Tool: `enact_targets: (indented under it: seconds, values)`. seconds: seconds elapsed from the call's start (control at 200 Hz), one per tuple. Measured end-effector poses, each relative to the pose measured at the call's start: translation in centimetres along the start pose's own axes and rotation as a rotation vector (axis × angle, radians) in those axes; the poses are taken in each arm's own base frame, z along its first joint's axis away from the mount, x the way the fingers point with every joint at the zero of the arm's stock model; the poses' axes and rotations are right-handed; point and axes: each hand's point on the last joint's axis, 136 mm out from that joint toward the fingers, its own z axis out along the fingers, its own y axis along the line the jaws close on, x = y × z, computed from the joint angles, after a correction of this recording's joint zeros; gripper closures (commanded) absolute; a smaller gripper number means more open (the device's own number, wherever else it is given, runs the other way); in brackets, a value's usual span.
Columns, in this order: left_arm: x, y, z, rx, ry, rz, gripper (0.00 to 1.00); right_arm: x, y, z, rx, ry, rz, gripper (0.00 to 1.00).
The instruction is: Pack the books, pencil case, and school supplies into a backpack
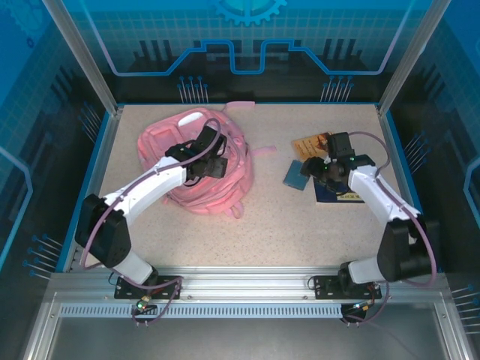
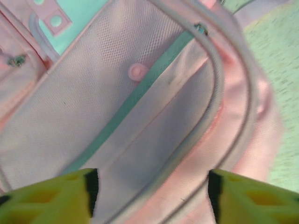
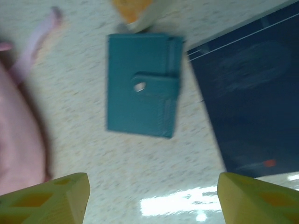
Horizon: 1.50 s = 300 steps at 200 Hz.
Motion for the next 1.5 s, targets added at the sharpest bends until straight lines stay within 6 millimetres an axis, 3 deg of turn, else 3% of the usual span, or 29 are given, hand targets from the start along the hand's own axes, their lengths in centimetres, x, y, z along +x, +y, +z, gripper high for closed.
enact_targets:
  seconds: [0.165,0.35,0.57,0.79,0.91,1.056,1.361,1.426,1.501]
  values:
    - [-0.9,-1.1,-2.2,0.095,-0.041,-0.064,0.10,-3.4,-2.4,3.3,0.081,0.036,0.038,0.29]
    - [-1.0,-1.9,-2.8,0.151,-0.043,-0.102,0.04,-5.8,-2.5,7.1,0.110,0.081,0.039,0.38]
    - [-0.9,-2.5,-2.9,0.182,-0.033,-0.124,0.02,-4.6,-3.3,9.9,0.131,0.157,0.048,0.46]
    - [-0.9,-2.9,-3.0,0.208,-0.024,-0.138,0.01,-3.3,-4.0,9.8,0.125,0.155,0.046,0.46]
    - [-0.8,-3.3,-3.0,0.230,-0.015,-0.151,0.01,-1.2,-4.4,8.9,0.102,0.170,0.047,0.46]
    - [-0.7,-4.0,-3.0,0.264,-0.003,-0.154,0.01,2.8,-4.4,7.6,0.071,0.221,0.027,0.46]
    - [1.1,-7.5,-0.9,0.330,0.082,-0.124,0.01,15.1,0.3,5.0,-0.012,0.401,-0.184,0.45]
    - [1.5,-8.6,-0.3,0.344,0.105,-0.113,0.01,16.0,0.4,4.5,-0.005,0.418,-0.200,0.43]
    - [1.9,-9.8,0.2,0.361,0.129,-0.107,0.01,15.6,0.0,3.4,0.017,0.391,-0.198,0.39]
